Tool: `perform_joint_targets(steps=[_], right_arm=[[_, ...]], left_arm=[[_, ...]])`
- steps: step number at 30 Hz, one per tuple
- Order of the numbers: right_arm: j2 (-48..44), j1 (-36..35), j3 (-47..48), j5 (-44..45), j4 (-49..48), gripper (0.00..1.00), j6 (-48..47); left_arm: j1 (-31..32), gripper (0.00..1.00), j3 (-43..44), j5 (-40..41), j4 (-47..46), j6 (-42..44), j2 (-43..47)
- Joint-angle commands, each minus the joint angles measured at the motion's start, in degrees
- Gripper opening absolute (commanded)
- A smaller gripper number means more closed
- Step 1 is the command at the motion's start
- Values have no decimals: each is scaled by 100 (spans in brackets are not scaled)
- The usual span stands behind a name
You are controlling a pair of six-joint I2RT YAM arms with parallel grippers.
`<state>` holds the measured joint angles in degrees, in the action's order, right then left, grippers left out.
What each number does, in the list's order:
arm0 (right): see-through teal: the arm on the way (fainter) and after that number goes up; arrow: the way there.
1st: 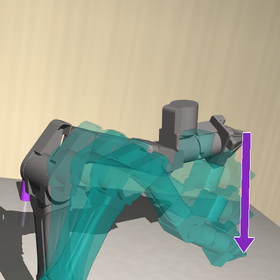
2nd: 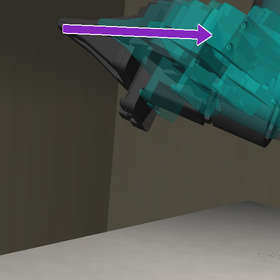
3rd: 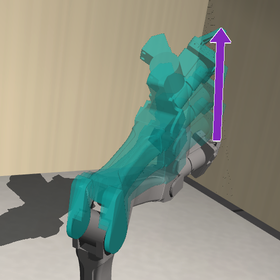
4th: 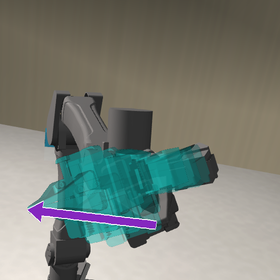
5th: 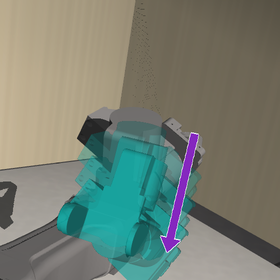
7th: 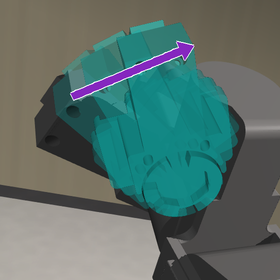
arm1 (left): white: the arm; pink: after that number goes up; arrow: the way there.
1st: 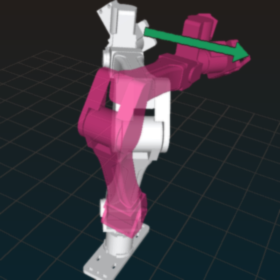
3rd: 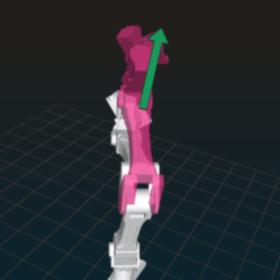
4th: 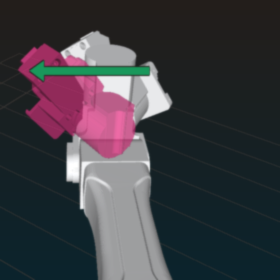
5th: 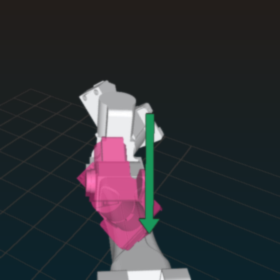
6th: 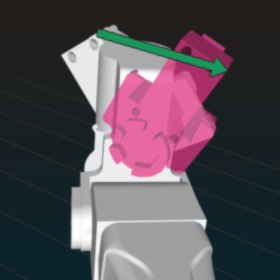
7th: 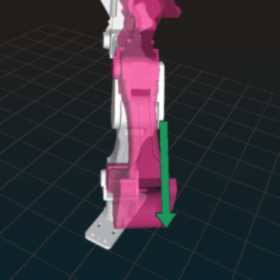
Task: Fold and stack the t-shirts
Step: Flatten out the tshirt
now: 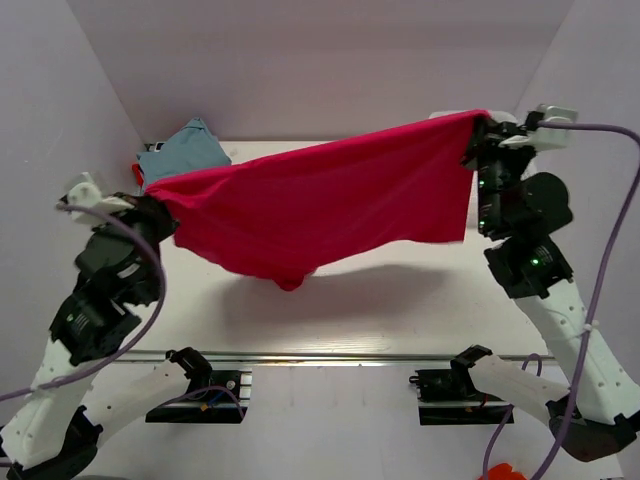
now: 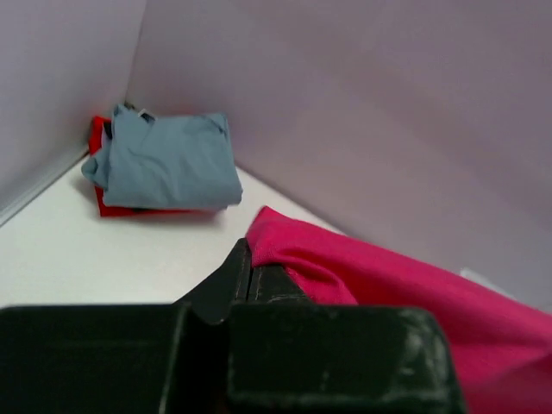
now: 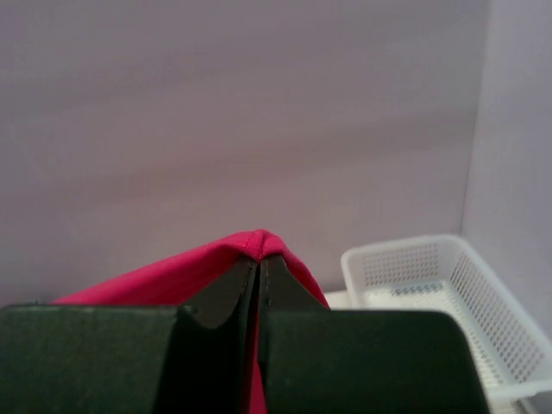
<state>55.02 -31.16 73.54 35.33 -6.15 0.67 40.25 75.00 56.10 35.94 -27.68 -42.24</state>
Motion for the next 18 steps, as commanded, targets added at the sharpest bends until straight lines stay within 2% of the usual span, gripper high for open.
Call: perform_joint_targets(steps=[1, 3, 5, 8, 11, 13, 18], right_arm=[[-282, 13, 617, 519, -475, 0, -795], [-396, 13, 819, 248, -335, 0, -866], [-518, 4, 1056, 10, -151, 0, -866], [-686, 4, 1434, -693, 298, 0, -717], [-835, -4, 1786, -1395, 580, 0, -524], [-932, 4, 1918, -1520, 606, 0, -480], [-1265, -4, 2033, -1933, 783, 0, -418]], left_arm=[[-35, 0, 391, 622, -166, 341, 365], [-35, 0, 532, 368, -534, 815, 418], [-35, 0, 752, -202, -999, 1202, 549], [-35, 0, 1208, -1116, -1212, 1669, 550], [-35, 0, 1850, -2021, -1213, 1872, 357], [-105, 0, 2393, -2495, -1064, 2020, 111], [-105, 0, 3326, -3078, -773, 2083, -267]])
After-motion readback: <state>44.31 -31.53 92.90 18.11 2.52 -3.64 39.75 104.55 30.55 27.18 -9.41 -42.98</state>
